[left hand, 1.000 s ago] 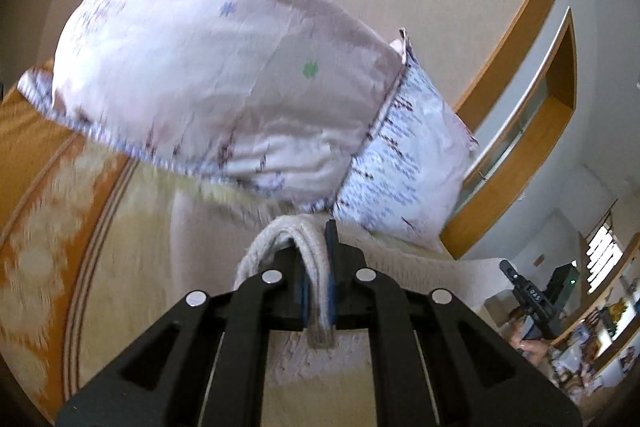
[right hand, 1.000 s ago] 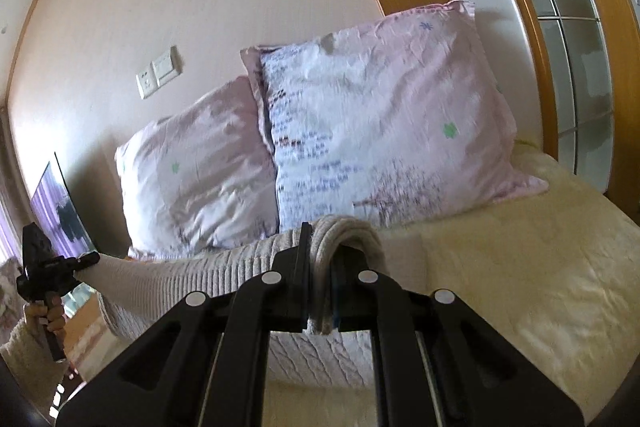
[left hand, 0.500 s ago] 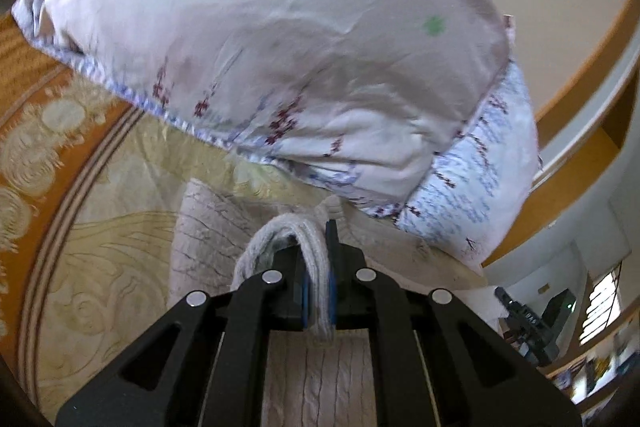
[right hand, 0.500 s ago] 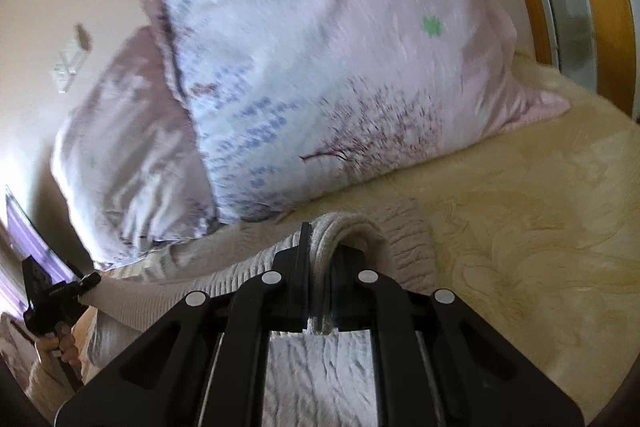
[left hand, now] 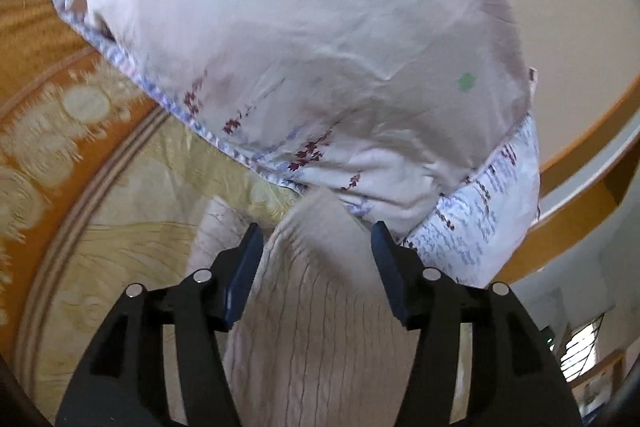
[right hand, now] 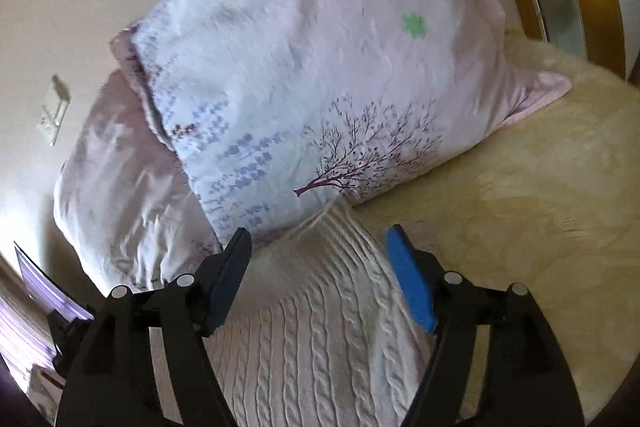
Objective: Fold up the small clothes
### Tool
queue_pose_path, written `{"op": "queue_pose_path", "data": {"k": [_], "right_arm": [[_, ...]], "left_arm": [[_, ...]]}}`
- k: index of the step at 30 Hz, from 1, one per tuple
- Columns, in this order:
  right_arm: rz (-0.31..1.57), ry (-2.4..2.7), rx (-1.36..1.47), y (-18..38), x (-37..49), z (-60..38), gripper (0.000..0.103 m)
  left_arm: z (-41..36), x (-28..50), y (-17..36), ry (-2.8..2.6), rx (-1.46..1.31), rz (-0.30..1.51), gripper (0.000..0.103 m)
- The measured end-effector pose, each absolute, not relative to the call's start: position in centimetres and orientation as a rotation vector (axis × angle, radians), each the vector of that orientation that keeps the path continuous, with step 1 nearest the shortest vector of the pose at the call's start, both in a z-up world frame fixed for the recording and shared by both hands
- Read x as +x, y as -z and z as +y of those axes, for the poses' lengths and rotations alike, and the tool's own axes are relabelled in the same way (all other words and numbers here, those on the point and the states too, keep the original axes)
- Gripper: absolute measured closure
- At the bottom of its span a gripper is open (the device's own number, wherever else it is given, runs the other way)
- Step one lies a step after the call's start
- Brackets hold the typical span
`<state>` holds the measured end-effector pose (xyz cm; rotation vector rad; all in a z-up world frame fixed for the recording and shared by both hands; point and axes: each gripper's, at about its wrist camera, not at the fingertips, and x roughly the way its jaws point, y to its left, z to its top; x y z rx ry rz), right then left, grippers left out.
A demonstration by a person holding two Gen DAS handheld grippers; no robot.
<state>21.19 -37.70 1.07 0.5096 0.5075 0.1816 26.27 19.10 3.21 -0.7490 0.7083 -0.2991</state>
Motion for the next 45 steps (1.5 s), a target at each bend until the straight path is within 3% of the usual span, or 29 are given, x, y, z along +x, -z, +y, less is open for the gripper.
{"op": "queue_pose_path", "data": {"k": [5,16,19,24,27,29,45], "right_arm": [[0.574,-0.160,0.449,0.2,18.4,-39.2,0.052],[0.699,-0.173,0.319,3.4,17.7,-38.6,0.063],[0.709,-0.169,0.295,3.9,17.7,-38.3,0.073],[0.698,-0.161,0.263,3.9,17.5,-38.0,0.077],[0.687,-0.148,0.235,3.9,17.5,-37.7,0.088],[0.670,-0.155,0.243,3.5,17.2,-37.7,0.092],[0.642,-0.128,0.285,1.9,14.0,-37.8,0.093]], "left_arm": [[18.6,23.3,-4.2,0.305,-0.569,0.727,0.048],[17.1,20.0,-1.7,0.299,-0.426,0.822,0.052],[16.7,19.9,-1.0,0.303,-0.420,0.843,0.060],[16.3,19.8,-0.4,0.302,-0.403,0.864,0.073],[16.4,20.0,0.2,0.298,-0.407,0.889,0.093],[16.7,20.0,0.3,0.299,-0.423,0.894,0.096],[18.7,18.1,-1.0,0.354,-0.456,0.871,0.096]]}}
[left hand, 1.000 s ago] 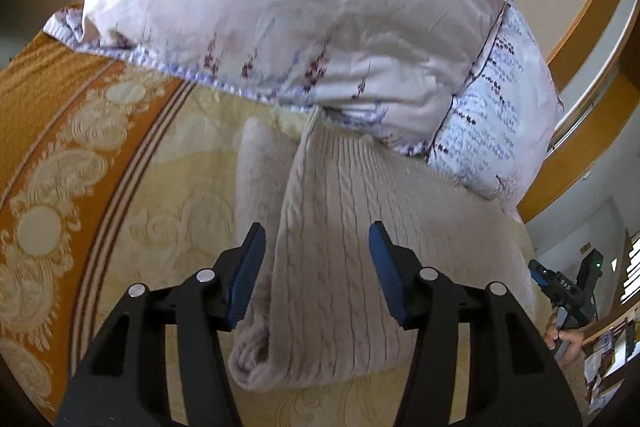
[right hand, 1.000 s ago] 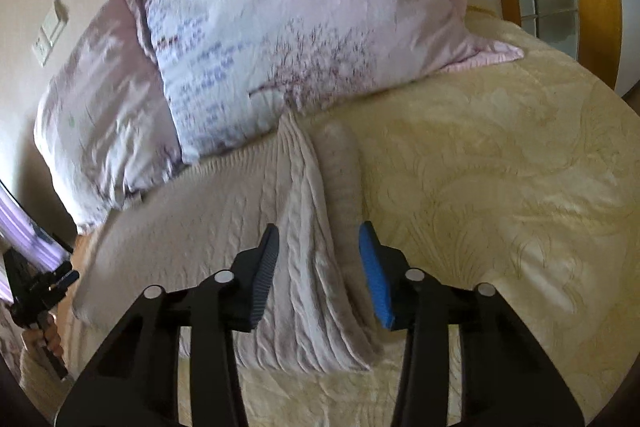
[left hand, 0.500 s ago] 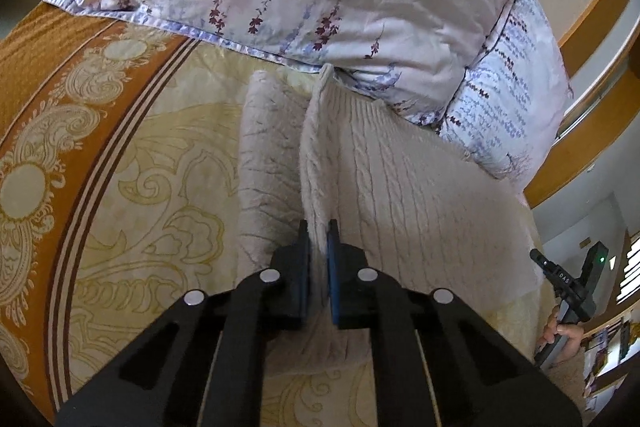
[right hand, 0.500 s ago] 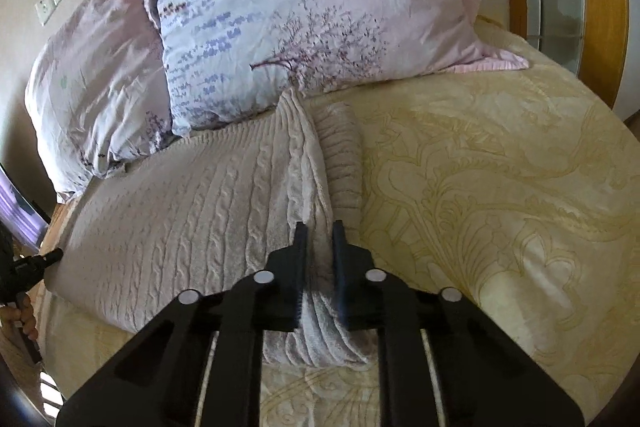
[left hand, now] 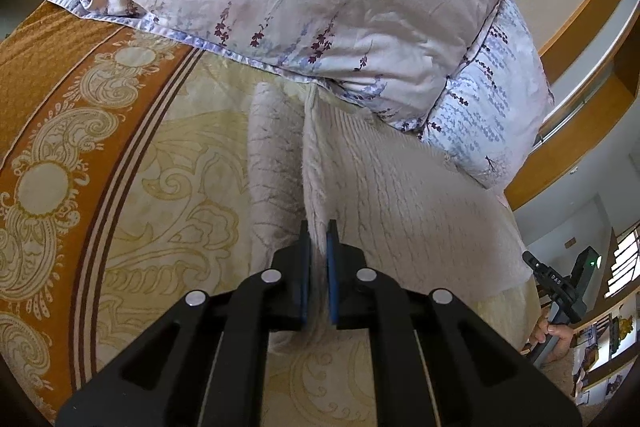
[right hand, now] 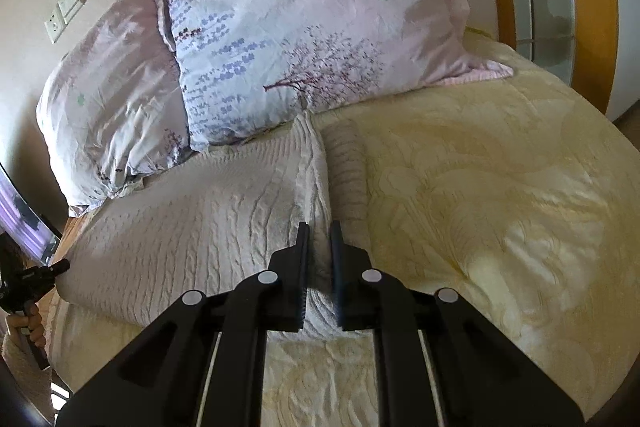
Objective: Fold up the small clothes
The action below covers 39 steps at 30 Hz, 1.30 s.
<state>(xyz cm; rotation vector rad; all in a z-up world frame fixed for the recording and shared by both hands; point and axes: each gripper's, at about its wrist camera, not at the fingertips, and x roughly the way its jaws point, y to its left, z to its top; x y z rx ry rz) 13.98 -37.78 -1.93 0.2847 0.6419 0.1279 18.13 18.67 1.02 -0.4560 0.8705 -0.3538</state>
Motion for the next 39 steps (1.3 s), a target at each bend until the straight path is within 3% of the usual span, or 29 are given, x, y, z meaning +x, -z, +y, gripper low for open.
{"op": "queue_pose_path", "data": {"k": [12,15,19,23,30,33,39], "right_arm": [[0.729,-0.008,0.224,4.1,14.8,-37.3,0.092],[0.716,-0.006,0.230,3.2,14.5,-37.3,0.085],[0.613,-0.019,0.188,0.8,13.7,-36.1,0.072],[0.613,-0.133,0.123,-0.1,14.7,-32.9,0.072],[0.702,-0.203,0.017,1.5,18.0,-27.8,0.072],[0.734,-0.189,0.035,3.2,18.7,-28.2,0.070],[0.746,-0.187,0.020,3.3,17.7,-27.9,0.067]], "left_arm": [[18.8,17.9,0.8,0.356,-0.417,0.900,0.094],[18.8,17.5,0.4,0.353,-0.410,0.890,0.089],[18.7,17.0,-1.3,0.310,-0.405,0.825,0.056],[16.7,16.7,-3.6,0.328,-0.357,0.730,0.048],[12.1,18.9,-2.9,0.361,-0.252,0.798,0.044],[12.6,20.0,-0.8,0.314,-0.273,0.877,0.045],[13.9,19.5,-0.9,0.340,-0.343,0.859,0.045]]}}
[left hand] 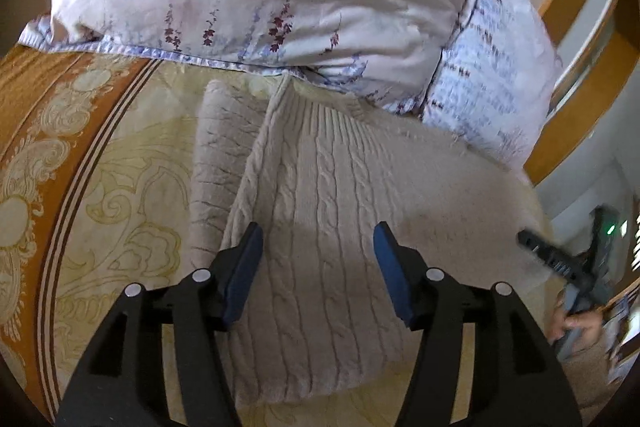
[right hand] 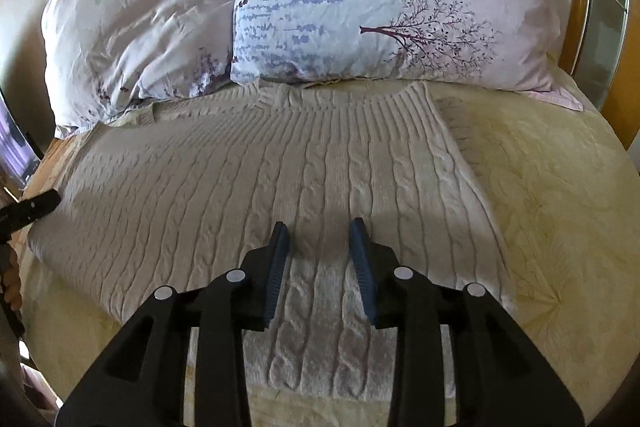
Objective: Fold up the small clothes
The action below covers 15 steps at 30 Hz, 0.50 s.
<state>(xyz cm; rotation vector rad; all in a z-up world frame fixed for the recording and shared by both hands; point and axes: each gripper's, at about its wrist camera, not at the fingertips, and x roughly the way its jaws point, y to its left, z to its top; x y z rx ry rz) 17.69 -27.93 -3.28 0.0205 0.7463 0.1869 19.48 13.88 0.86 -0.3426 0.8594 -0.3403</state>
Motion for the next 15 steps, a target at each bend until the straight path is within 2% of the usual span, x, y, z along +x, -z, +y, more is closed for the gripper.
{"op": "queue_pose_path", "data": {"k": [5,8,11,15], "right_arm": [[0.758,-0.227,0.028,3.6,17.2,-27.4,0.041],[0.764,-0.226,0.011,3.9,17.2,-26.8,0.032],[0.765,-0.223,0.012,4.2,17.1,-26.5,0.027],[0.762,-0.231,0.058,4.2,17.2,-26.9,0.027]], "left_arm": [[17.5,19.7,-1.7,0.295,-0.514,0.821,0.038],[19.1,20.6,-1.4,0.264,-0.581,0.842,0.038],[19.9,21.8,-0.4,0.251,-0.651,0.891,0.038],[20.0,22.6,0.3,0.263,-0.706,0.920,0.038]]}}
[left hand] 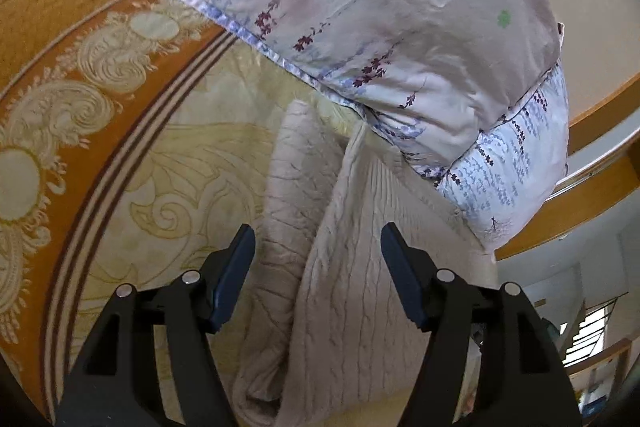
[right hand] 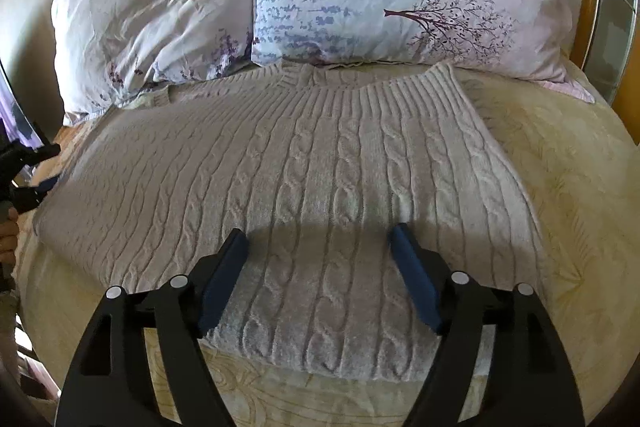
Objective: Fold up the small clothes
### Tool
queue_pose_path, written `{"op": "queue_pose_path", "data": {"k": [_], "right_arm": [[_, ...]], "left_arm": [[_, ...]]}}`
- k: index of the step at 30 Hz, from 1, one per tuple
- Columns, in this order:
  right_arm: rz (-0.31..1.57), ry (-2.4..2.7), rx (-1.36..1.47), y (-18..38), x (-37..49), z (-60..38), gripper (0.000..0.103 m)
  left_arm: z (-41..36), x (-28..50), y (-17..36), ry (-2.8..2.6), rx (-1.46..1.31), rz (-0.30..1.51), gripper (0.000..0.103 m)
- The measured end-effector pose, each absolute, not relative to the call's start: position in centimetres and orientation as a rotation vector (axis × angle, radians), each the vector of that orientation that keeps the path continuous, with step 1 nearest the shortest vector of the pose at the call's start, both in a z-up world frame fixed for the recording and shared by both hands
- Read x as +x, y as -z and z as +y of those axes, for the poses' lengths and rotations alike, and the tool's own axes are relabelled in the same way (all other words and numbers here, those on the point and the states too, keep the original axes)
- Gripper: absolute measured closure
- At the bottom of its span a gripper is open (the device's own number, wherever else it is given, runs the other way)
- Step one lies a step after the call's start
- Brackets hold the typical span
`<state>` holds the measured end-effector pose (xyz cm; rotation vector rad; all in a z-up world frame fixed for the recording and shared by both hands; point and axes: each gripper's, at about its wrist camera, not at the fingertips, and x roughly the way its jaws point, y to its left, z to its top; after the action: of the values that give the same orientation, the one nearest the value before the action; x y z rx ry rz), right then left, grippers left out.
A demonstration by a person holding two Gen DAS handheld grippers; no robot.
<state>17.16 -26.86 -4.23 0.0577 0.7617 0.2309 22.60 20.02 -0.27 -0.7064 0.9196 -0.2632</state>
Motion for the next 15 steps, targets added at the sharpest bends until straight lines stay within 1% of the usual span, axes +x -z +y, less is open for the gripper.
{"op": "queue_pose_path", "data": {"k": [13,15], "right_arm": [[0.719,-0.277,0.265,4.5,16.8,-28.9,0.027],[0.701,-0.293,0.307,4.6,16.6,-29.3,0.027]], "left_arm": [[18.8,23.4,0.8,0.264,-0.714,0.915,0.038],[18.7,23.5,0.9,0.257,-0.717,0.913,0.040]]}}
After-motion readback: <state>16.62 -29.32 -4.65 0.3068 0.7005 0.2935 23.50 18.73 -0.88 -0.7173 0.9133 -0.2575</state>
